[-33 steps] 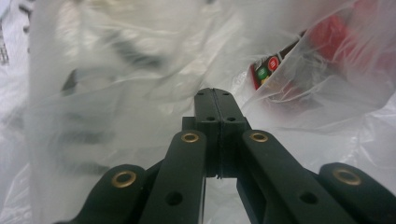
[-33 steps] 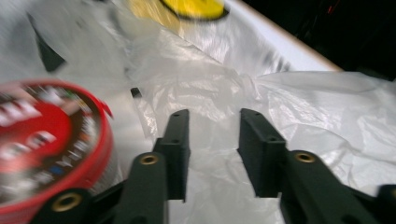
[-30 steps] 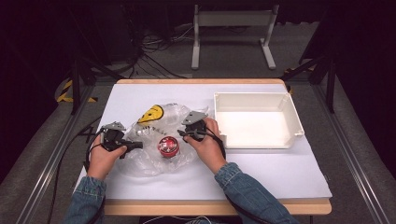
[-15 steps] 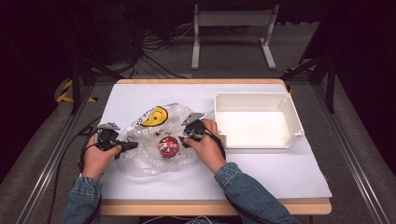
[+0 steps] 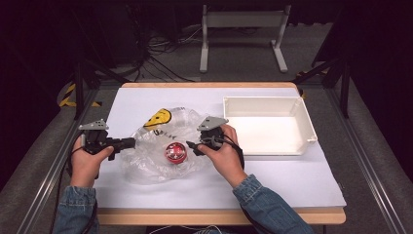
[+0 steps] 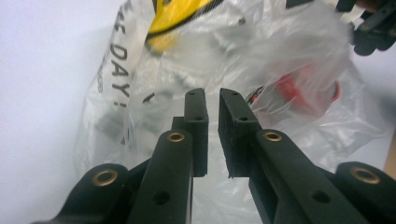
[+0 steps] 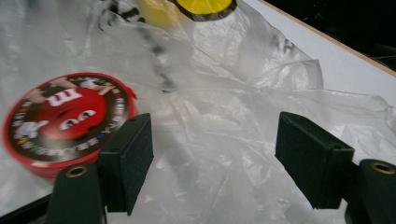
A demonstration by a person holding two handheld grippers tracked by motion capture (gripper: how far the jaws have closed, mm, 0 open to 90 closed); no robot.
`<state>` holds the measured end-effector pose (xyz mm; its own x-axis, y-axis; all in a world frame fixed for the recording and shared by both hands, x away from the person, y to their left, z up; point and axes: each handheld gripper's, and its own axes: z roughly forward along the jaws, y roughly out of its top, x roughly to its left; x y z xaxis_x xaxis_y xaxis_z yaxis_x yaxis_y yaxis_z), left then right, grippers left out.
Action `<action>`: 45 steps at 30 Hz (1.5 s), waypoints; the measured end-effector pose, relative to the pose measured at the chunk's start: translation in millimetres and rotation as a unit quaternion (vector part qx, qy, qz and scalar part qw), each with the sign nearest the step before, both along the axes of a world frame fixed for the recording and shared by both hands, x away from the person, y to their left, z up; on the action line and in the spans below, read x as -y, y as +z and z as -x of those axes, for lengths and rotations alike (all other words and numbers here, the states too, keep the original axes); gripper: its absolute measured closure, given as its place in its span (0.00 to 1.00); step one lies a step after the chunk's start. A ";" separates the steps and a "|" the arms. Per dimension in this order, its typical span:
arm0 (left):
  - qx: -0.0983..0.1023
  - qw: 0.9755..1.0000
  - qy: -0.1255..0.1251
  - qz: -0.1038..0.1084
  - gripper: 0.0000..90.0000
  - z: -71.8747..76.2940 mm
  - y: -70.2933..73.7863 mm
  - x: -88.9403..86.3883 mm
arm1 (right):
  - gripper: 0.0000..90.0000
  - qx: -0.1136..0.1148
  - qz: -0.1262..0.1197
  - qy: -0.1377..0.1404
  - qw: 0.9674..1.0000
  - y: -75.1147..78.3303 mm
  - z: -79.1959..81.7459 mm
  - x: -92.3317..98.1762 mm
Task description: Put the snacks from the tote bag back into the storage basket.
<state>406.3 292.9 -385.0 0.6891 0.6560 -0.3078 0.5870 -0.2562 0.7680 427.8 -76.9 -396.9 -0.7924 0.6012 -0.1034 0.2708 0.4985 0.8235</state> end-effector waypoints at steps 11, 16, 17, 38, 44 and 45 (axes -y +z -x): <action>0.020 0.999 -0.032 0.001 0.70 10.6 28.5 -2.5 | 0.25 -0.018 -0.033 0.041 0.998 14.0 15.3 -0.2; 0.031 0.998 -0.052 -0.007 0.62 15.4 35.3 0.9 | 0.24 -0.033 -0.029 0.074 0.996 13.1 17.4 -3.1; 0.031 0.998 -0.052 -0.007 0.61 15.4 35.3 0.9 | 0.24 -0.033 -0.029 0.074 0.996 13.1 17.4 -3.1; 0.023 0.998 -0.063 -0.011 0.59 20.4 35.0 5.5 | 0.14 -0.072 0.011 0.146 0.987 -18.3 8.4 -25.1; 0.018 0.998 -0.063 -0.011 0.59 21.9 33.3 5.5 | 0.14 -0.079 0.025 0.152 0.985 -24.6 5.4 -34.9; 0.018 0.998 -0.063 -0.012 0.59 22.2 32.9 5.3 | 0.14 -0.080 0.026 0.152 0.985 -25.1 5.0 -36.1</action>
<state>384.1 287.6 -352.1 0.7765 0.5708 -0.2669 0.5215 -0.3442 0.7807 422.8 -40.8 -422.1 -0.9438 0.3303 0.0124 0.2260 0.6176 0.7533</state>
